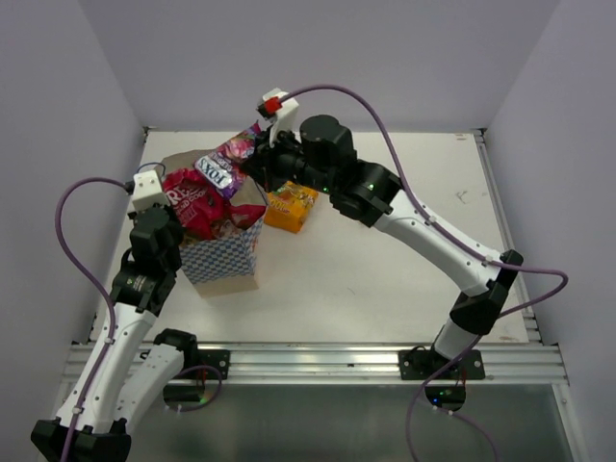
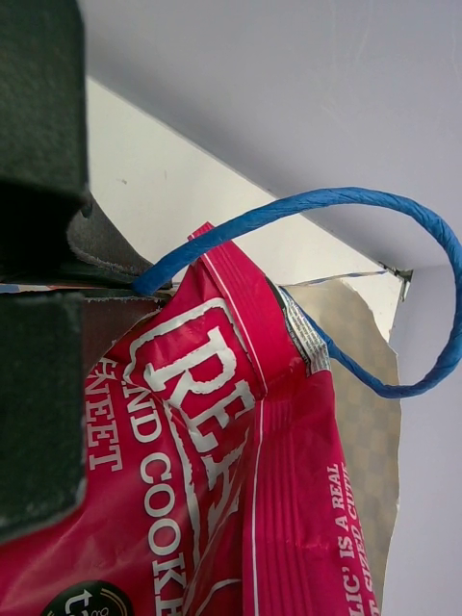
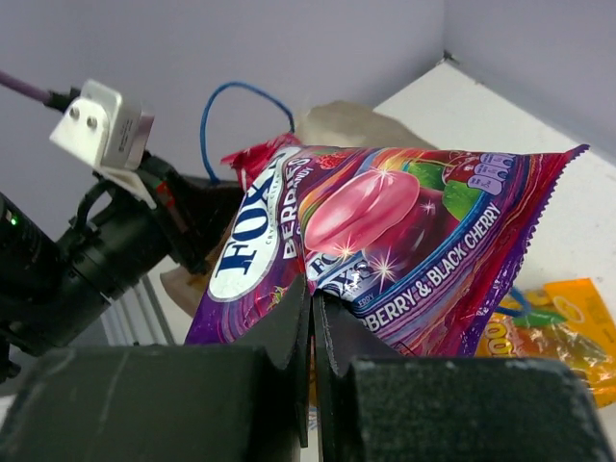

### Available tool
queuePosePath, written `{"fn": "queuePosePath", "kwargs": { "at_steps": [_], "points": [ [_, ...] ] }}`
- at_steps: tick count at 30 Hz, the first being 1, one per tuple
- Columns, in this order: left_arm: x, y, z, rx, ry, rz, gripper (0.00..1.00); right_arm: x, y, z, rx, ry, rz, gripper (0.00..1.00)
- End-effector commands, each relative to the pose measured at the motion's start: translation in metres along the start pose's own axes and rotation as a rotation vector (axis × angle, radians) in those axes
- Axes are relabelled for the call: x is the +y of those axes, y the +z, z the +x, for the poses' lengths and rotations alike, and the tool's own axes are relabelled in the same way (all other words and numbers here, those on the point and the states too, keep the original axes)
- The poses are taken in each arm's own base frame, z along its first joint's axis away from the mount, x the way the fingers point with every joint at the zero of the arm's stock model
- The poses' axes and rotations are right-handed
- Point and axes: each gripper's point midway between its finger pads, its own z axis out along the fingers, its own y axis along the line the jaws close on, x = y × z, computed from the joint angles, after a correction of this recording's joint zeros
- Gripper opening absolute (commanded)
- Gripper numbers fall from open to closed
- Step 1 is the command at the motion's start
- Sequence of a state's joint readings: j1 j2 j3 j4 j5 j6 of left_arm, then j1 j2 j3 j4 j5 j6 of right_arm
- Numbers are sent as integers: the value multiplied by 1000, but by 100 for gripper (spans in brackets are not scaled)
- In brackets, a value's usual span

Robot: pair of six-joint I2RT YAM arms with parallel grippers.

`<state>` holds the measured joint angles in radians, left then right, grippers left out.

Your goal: Place the snacks into the paper bag

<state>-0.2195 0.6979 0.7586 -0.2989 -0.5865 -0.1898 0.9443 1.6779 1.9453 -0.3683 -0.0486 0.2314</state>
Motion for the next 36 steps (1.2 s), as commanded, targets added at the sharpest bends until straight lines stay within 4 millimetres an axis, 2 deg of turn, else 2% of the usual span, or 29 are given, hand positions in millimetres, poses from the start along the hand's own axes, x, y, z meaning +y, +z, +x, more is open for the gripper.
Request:
{"fn": "queuePosePath", "kwargs": {
  "at_steps": [1, 2, 4, 5, 7, 8, 9, 10, 11, 12, 13, 15, 18, 19, 23, 24, 25, 26, 27, 28, 29, 31, 32, 35, 36],
  "points": [
    [-3, 1, -5, -31, -17, 9, 0, 31, -3, -12, -16, -48, -75, 0],
    [-3, 0, -7, -34, -23, 11, 0, 31, 4, 6, 38, -55, -69, 0],
    [-4, -2, -11, -51, -31, 23, 0, 39, 9, 20, 80, -72, -81, 0],
    [-7, -2, -12, -56, -33, 42, 0, 39, 15, 37, 130, -77, -78, 0],
    [-10, -4, -15, -72, -37, 66, 0, 49, 20, 40, 154, -91, -86, 0],
    [-14, -5, -16, -74, -40, 92, 0, 45, 30, 67, 237, -109, -72, 0],
    [-16, -6, -16, -77, -39, 104, 0, 46, 34, 71, 258, -121, -66, 0],
    [-18, -7, -19, -88, -43, 119, 0, 57, 32, 60, 240, -135, -79, 0],
    [-20, -8, -19, -91, -40, 133, 0, 55, 34, 74, 292, -148, -64, 0],
    [-24, -9, -20, -97, -41, 160, 0, 54, 45, 90, 335, -165, -63, 0],
    [-26, -9, -21, -101, -42, 170, 0, 62, 45, 84, 323, -172, -76, 0],
    [-30, -10, -21, -103, -39, 193, 0, 63, 50, 101, 374, -191, -72, 0],
    [-32, -10, -20, -99, -36, 202, 0, 59, 51, 111, 398, -203, -41, 0],
    [-32, -10, -21, -100, -36, 202, 0, 56, 52, 120, 421, -204, -34, 0],
    [-33, -8, -18, -93, -33, 202, 0, 47, 49, 146, 506, -222, -7, 0],
    [-33, -8, -19, -94, -35, 204, 0, 47, 48, 149, 517, -228, -9, 10],
    [-33, -8, -18, -92, -32, 202, 0, 48, 47, 150, 524, -230, -19, 25],
    [-32, -8, -17, -91, -31, 201, 0, 49, 45, 148, 522, -234, -19, 46],
    [-32, -8, -18, -92, -34, 198, 0, 49, 43, 143, 512, -244, -19, 76],
    [-32, -8, -17, -88, -32, 196, 0, 50, 42, 134, 488, -257, -9, 90],
    [-32, -8, -17, -89, -34, 197, 0, 53, 36, 117, 444, -259, -14, 99],
    [-32, -8, -17, -88, -32, 197, 0, 55, 29, 92, 382, -268, -9, 99],
    [-32, -7, -16, -87, -32, 196, 0, 56, 19, 70, 332, -275, -6, 99],
    [-32, -7, -15, -86, -30, 194, 0, 55, -3, 28, 228, -282, 23, 99],
    [-31, -7, -16, -86, -32, 191, 0, 56, -24, 1, 163, -274, 30, 99]
  ]
}}
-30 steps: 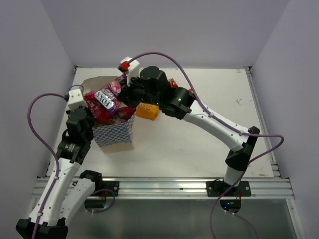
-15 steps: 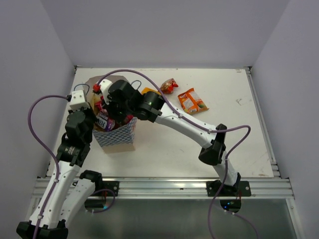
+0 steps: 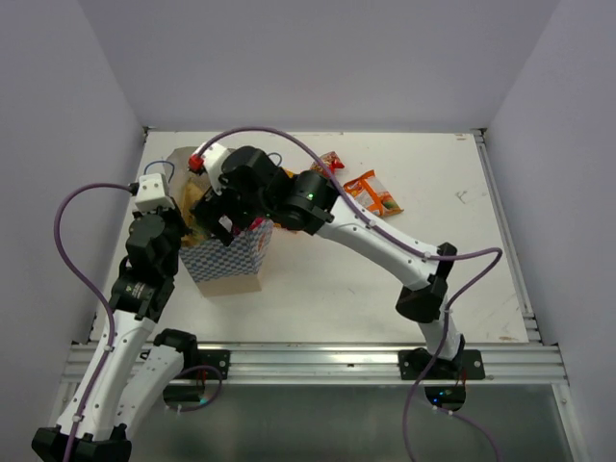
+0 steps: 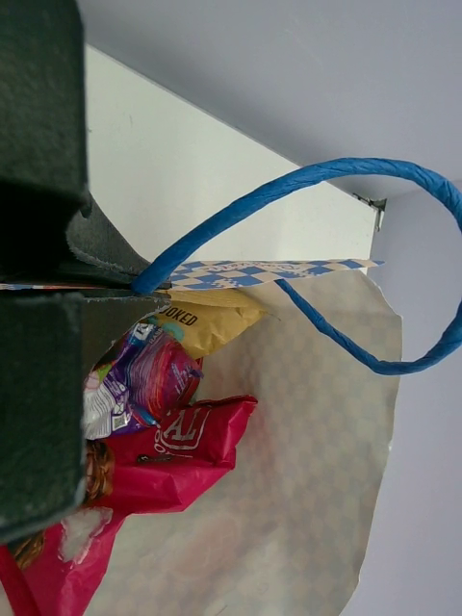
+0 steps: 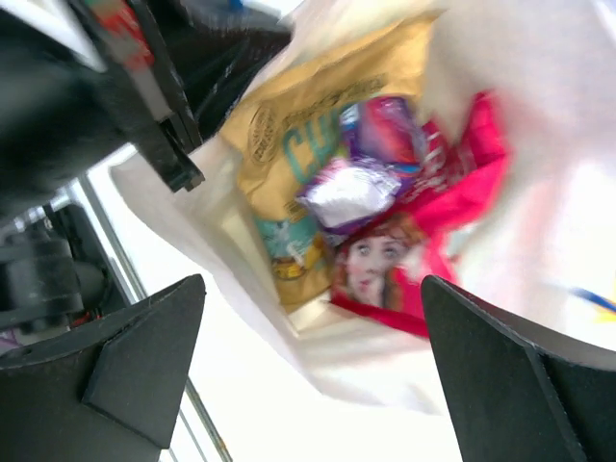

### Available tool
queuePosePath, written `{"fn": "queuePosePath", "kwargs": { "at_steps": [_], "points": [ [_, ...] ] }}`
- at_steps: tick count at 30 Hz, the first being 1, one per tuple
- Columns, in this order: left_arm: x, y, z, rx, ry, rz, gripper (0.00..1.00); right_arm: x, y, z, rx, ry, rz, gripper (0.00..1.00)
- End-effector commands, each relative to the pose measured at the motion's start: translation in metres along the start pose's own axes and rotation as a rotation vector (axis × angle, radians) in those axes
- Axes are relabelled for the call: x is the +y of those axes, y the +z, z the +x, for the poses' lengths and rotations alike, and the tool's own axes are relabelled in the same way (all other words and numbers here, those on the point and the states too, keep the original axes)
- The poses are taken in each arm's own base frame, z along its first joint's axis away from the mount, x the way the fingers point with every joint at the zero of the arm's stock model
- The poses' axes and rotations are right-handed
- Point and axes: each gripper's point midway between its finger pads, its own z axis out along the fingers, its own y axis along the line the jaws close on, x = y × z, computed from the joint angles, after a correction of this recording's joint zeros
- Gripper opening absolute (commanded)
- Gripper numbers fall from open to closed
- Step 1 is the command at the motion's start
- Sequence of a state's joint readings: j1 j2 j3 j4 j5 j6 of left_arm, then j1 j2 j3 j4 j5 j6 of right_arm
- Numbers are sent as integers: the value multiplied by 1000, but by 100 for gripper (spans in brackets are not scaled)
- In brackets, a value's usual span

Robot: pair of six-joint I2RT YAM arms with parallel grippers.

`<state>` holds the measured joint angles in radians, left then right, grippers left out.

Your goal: Place the snacks into the paper bag

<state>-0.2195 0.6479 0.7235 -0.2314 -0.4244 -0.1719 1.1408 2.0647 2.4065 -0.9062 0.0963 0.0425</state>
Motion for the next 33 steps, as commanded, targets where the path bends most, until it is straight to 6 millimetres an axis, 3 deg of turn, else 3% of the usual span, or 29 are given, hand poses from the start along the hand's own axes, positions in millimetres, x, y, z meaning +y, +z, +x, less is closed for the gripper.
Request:
{"fn": "queuePosePath", "kwargs": {
  "at_steps": [1, 3, 5, 6, 7, 10, 11, 12, 14, 15, 17, 18, 24, 33],
  "points": [
    [-5, 2, -7, -33, -4, 20, 0, -22, -121, -83, -307, 4, 70, 99],
    [-4, 2, -7, -32, -5, 12, 0, -34, -152, -97, -394, 27, 124, 99],
    [-3, 3, -5, -28, -3, 10, 0, -48, -189, -99, -451, 12, 183, 99],
    [-3, 3, -5, -27, -1, 9, 0, -66, -193, -90, -432, 22, 283, 99],
    [-3, 3, -4, -24, -1, 7, 0, -79, -212, -88, -451, 33, 340, 99],
    [0, 3, -4, -24, -1, -7, 0, -126, -207, -49, -331, 91, 461, 99],
    [2, 3, -4, -23, 2, -18, 0, -133, -199, -38, -317, 194, 442, 99],
    [2, 3, -4, -25, 0, -22, 0, -159, -178, -4, -227, 248, 477, 99],
    [4, 3, -4, -23, 3, -32, 0, -171, -161, 17, -221, 317, 476, 99],
    [5, 3, -4, -24, 1, -35, 0, -178, -139, 50, -143, 336, 495, 99],
    [5, 3, -3, -24, 3, -35, 0, -194, -116, 72, -119, 414, 500, 94],
    [5, 3, -3, -22, 3, -35, 0, -198, -102, 92, -75, 439, 501, 92],
    [5, 3, -3, -21, 2, -37, 0, -217, -42, 128, 11, 514, 484, 81],
    [4, 2, -2, -23, 1, -29, 0, -255, 19, 151, 25, 598, 501, 89]
  ]
}}
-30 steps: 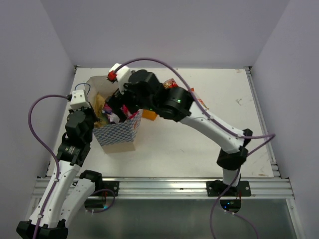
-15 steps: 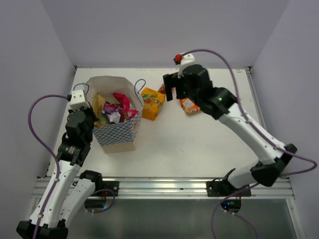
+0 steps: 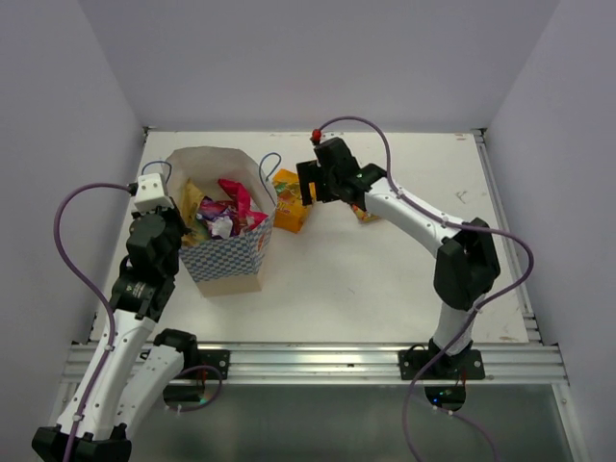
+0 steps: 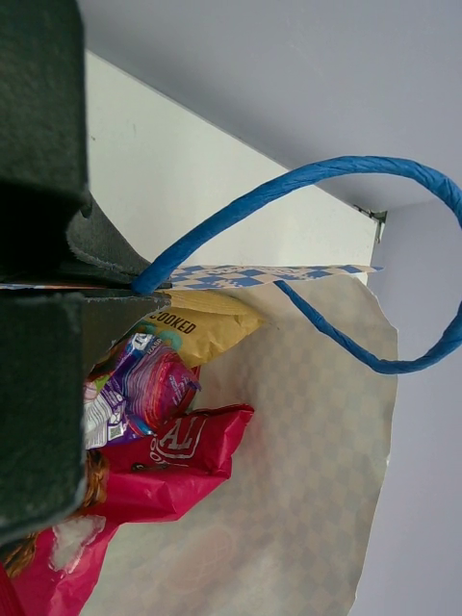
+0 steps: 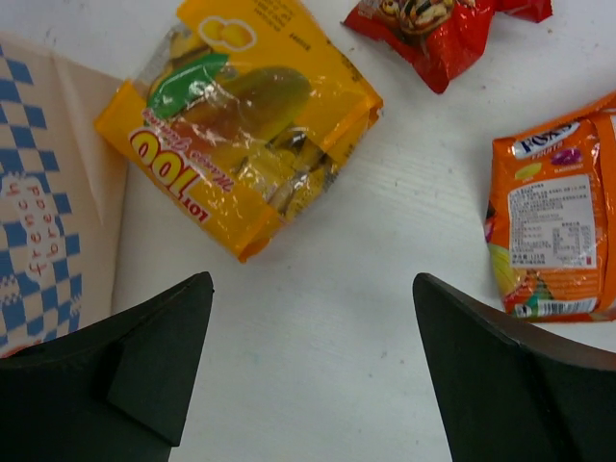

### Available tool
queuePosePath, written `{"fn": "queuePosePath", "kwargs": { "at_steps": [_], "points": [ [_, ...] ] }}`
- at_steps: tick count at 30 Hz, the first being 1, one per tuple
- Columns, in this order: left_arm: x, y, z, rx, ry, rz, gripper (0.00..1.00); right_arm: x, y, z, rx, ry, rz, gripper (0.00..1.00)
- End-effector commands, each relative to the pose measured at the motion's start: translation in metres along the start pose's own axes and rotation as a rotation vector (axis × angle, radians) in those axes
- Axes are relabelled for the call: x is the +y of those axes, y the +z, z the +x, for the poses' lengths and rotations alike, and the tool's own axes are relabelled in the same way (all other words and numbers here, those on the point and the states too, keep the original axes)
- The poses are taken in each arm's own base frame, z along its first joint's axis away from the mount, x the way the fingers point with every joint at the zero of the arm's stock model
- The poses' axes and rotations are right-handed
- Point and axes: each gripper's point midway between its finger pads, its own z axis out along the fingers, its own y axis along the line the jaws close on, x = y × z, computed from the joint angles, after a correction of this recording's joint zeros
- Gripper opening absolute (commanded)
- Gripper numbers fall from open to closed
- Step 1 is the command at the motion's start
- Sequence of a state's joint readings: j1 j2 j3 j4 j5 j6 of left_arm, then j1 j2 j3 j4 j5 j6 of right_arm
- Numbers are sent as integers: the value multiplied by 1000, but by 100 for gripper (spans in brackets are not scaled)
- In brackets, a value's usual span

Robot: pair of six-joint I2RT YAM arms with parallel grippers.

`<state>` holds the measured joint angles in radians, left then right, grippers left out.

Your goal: Place the snacks into the paper bag

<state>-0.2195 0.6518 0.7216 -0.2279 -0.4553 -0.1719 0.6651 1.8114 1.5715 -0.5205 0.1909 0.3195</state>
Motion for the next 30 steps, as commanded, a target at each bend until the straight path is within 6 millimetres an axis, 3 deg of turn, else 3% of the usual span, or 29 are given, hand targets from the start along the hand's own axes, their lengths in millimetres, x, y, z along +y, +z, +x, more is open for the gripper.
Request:
{"fn": "queuePosePath", "kwargs": {
  "at_steps": [1, 3, 4, 7, 8, 16, 19, 20, 23, 28, 30],
  "points": [
    [-1, 1, -2, -21, 1, 4, 0, 4, 30, -28, -74, 93, -41, 89],
    [-1, 0, -3, -23, -2, 5, 0, 3, 45, -31, -72, 128, -53, 89],
    [-1, 0, -3, -22, -1, 5, 0, 3, 61, -21, -39, 135, -51, 89],
    [-2, 0, -3, -23, 0, 10, 0, 5, 79, -18, -24, 156, -53, 88],
    [-2, -1, -4, -25, -3, 12, 0, 4, 91, -9, 0, 160, -44, 88],
    [-4, -1, -4, -28, -3, 23, 0, 12, 118, -6, 17, 182, -70, 82],
    [-4, -1, -4, -28, -3, 23, 0, 14, 125, -1, 32, 185, -85, 64],
    [-4, -1, -4, -28, -3, 23, 0, 14, 126, 2, 38, 185, -86, 52],
    [-4, -1, -4, -31, -3, 25, 0, 14, 131, 13, 64, 184, -97, 36],
    [-5, -1, -4, -30, -3, 31, 0, 8, 139, 30, 103, 178, -84, 39],
    [-6, -1, -4, -31, -5, 36, 0, 4, 138, 30, 96, 178, -68, 53]
  ]
}}
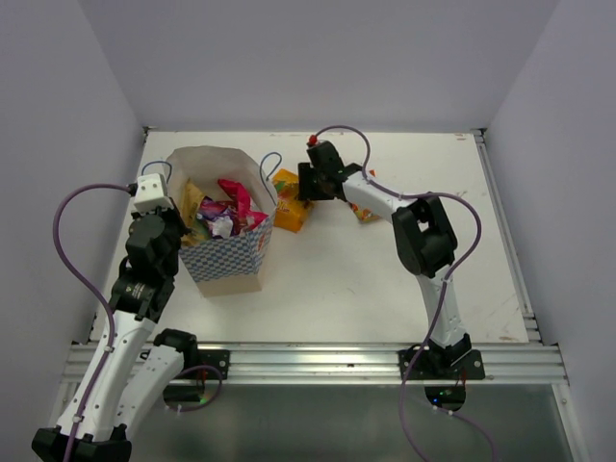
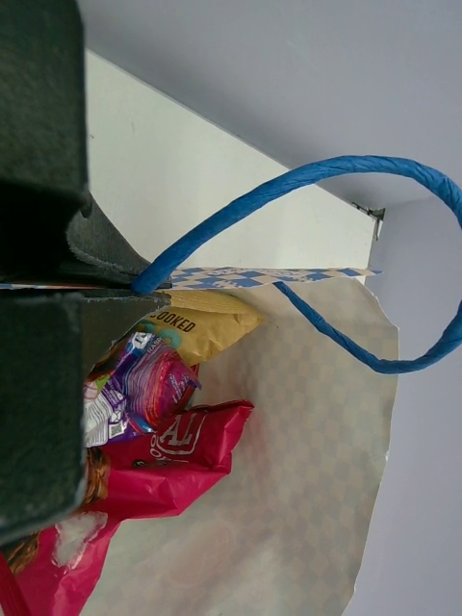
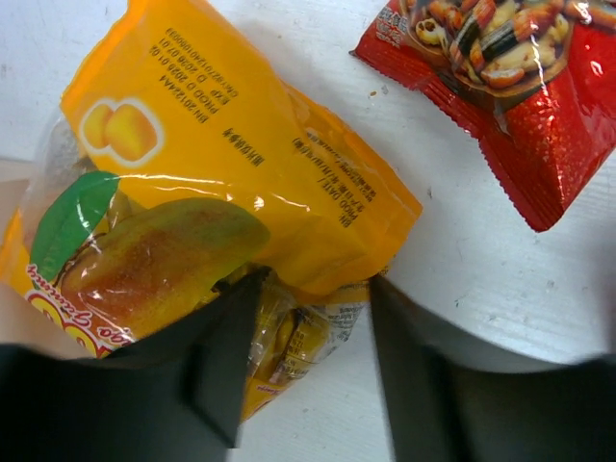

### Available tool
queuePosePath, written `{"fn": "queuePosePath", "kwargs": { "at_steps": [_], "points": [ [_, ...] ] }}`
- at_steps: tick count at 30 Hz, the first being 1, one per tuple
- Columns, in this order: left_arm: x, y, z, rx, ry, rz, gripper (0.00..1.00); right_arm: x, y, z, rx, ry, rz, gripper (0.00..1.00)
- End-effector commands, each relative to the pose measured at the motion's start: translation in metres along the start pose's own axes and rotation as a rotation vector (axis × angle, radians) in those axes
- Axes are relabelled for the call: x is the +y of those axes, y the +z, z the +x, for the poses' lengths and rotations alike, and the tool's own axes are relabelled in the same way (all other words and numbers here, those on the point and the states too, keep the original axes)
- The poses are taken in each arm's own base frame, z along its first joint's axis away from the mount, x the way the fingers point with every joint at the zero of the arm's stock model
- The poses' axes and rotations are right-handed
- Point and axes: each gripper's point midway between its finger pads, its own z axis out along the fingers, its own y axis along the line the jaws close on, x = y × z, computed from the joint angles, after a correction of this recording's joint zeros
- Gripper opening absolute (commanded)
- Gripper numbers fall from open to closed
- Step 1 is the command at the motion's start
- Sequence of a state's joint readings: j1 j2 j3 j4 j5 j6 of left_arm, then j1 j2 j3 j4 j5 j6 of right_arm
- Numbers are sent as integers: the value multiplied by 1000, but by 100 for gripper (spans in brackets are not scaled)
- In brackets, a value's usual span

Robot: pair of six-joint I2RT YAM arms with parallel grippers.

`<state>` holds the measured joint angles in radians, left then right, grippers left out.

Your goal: Place the snacks into the paper bag

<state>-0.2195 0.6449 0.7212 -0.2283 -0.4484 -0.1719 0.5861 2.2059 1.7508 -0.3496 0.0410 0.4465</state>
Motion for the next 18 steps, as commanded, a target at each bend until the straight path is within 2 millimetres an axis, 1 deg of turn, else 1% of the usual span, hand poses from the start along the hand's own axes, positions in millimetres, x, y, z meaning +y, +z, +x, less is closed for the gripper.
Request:
{"fn": "queuePosePath", "kwargs": {
  "at_steps": [1, 2, 3, 4, 6, 7, 8, 9, 10, 12, 13, 14, 17, 18],
  "points": [
    [-6, 0, -3, -26, -1, 30, 0, -3, 7, 6, 2, 0, 1, 62],
    [-6, 0, -2, -25, -2, 30, 0, -5, 8, 7, 7, -1, 5, 64],
    [-6, 0, -3, -26, -1, 30, 0, -4, 8, 3, 0, -4, 6, 65],
    [-6, 0, -4, -29, -2, 30, 0, -6, 8, 4, 10, -9, 14, 65],
    [-6, 0, -3, -26, -1, 31, 0, -6, 12, 3, 14, -16, 12, 61],
    [-6, 0, -3, -26, -2, 30, 0, -6, 14, 4, 19, -19, 9, 56],
    [-5, 0, -3, -28, -1, 30, 0, -5, 18, 8, 30, -18, -2, 53],
    [-6, 0, -3, -27, -3, 33, 0, -5, 20, 10, 35, -17, -8, 46],
    [-6, 0, -3, -27, -1, 31, 0, -4, 23, 9, 30, -11, -19, 42],
    [-6, 0, -3, -27, 0, 34, 0, -7, 29, 16, 39, -5, -16, 32],
    [-6, 0, -3, -27, -1, 34, 0, -2, 29, 17, 42, -2, -39, 21],
    [-6, 0, -4, -30, -1, 35, 0, -5, 31, 21, 49, -2, -38, 18],
    [-7, 0, -4, -31, 0, 39, 0, -6, 31, 26, 57, -17, -38, 0],
    [-7, 0, -4, -31, 0, 38, 0, -6, 28, 24, 50, -33, -41, 0]
  ]
}}
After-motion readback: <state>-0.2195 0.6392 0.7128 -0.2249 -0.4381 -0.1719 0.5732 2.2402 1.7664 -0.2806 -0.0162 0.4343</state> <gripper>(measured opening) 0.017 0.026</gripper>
